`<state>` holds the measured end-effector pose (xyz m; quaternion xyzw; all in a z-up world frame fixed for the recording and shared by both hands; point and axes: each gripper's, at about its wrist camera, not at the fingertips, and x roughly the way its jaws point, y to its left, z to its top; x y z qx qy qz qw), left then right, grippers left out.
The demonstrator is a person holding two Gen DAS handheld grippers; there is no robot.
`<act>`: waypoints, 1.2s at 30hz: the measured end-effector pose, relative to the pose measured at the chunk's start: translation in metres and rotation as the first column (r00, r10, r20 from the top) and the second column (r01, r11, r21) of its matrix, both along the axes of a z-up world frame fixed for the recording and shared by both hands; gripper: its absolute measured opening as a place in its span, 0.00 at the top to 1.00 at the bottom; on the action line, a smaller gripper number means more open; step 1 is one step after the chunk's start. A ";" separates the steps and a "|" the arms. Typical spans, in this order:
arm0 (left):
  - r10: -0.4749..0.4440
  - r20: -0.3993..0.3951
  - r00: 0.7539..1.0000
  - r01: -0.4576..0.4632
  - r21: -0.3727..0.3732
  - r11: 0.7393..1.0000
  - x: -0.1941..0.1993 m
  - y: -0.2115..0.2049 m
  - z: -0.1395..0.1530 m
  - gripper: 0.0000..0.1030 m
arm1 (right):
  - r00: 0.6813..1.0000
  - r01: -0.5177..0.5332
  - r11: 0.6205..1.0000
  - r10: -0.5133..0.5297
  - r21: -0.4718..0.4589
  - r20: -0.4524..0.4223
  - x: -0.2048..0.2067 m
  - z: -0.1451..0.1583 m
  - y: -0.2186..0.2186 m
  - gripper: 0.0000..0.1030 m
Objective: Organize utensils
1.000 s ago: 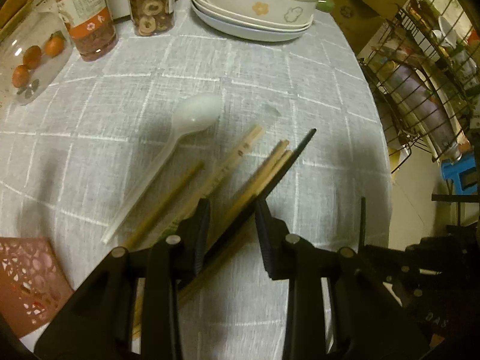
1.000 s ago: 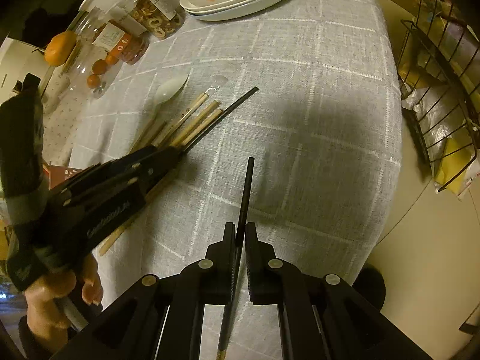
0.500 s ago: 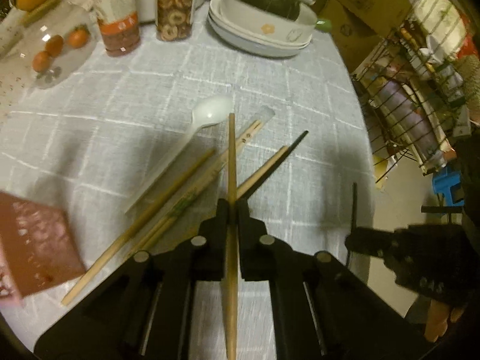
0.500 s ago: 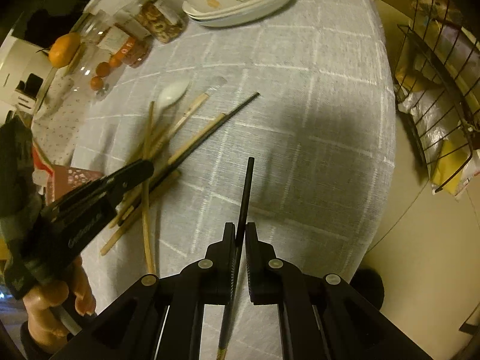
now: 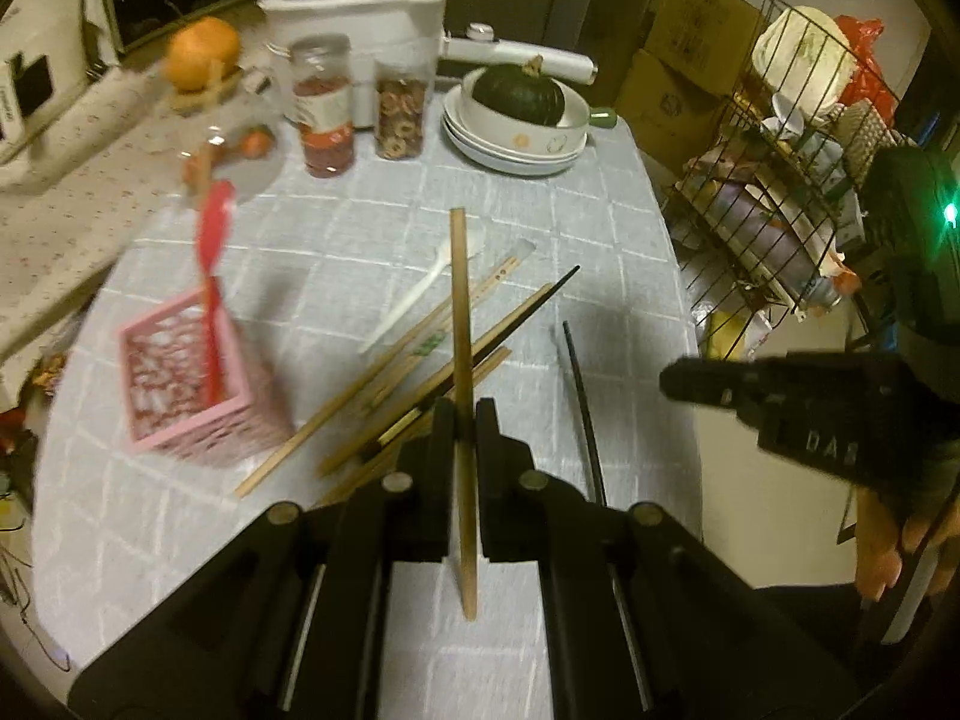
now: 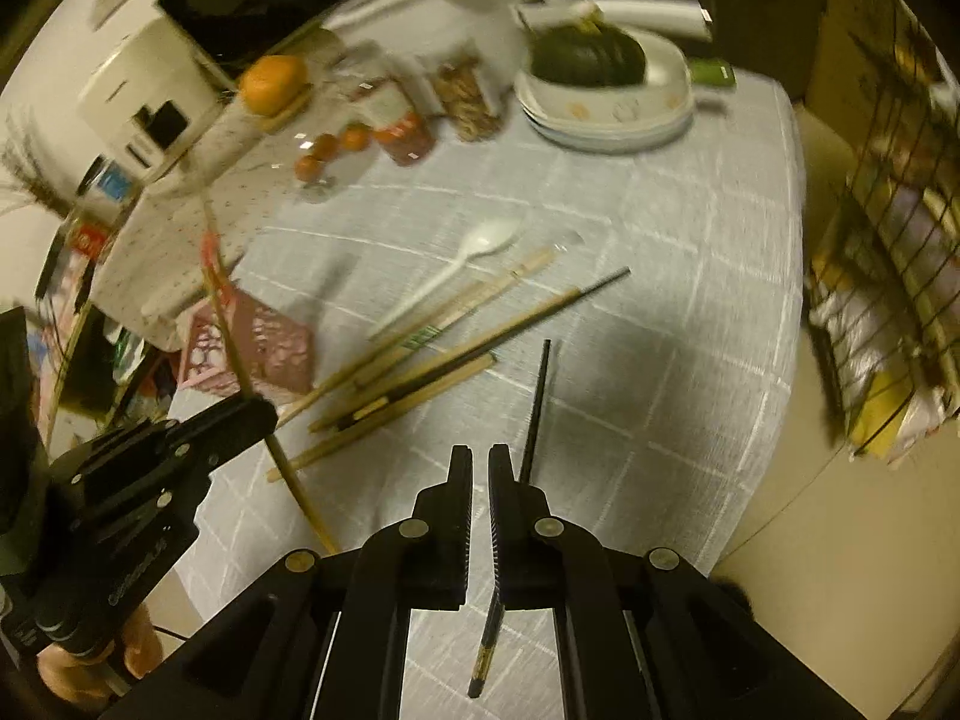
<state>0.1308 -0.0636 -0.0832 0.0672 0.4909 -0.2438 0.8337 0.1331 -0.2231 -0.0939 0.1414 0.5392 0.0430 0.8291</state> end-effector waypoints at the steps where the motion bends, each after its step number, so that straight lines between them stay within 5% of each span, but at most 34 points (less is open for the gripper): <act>1: 0.003 0.017 1.000 -0.003 0.005 1.000 -0.005 0.004 0.004 0.93 | 1.000 -0.005 1.000 0.005 -0.012 0.018 -0.002 0.006 0.004 0.95; 6: 0.024 0.089 0.996 -0.026 0.016 1.000 -0.022 0.021 0.020 0.93 | 0.997 -0.028 0.998 0.032 -0.054 0.069 -0.011 0.022 0.017 0.95; 10: 0.042 0.091 0.995 -0.041 -0.014 0.999 -0.031 0.034 0.026 0.93 | 1.000 -0.024 0.999 0.024 -0.026 -0.002 -0.001 0.005 0.015 0.92; 12: 0.048 0.088 0.995 -0.045 -0.035 0.998 -0.033 0.039 0.029 0.93 | 0.999 0.006 1.000 -0.007 -0.022 -0.050 0.006 -0.009 0.009 0.74; 14: 0.050 0.089 0.995 -0.046 -0.047 0.998 -0.035 0.040 0.032 0.93 | 0.993 0.032 0.999 -0.033 -0.004 -0.113 0.017 -0.032 0.003 0.67; 21: 0.041 0.101 0.994 -0.035 -0.060 0.998 -0.039 0.046 0.037 0.93 | 0.970 0.048 0.996 -0.063 -0.068 -0.233 0.050 -0.090 0.007 0.67; 30: 0.036 0.087 0.996 -0.030 -0.064 0.998 -0.040 0.053 0.036 0.93 | 0.963 0.011 0.981 -0.062 -0.194 -0.261 0.066 -0.114 0.021 0.69; 33: 0.035 0.085 0.996 -0.030 -0.060 0.998 -0.041 0.054 0.035 0.93 | 0.970 -0.032 0.975 -0.023 -0.220 -0.242 0.063 -0.114 0.029 0.92; 36: 0.038 0.085 0.996 -0.033 -0.058 0.998 -0.041 0.054 0.034 0.93 | 0.974 -0.037 0.978 -0.010 -0.206 -0.226 0.059 -0.112 0.031 0.93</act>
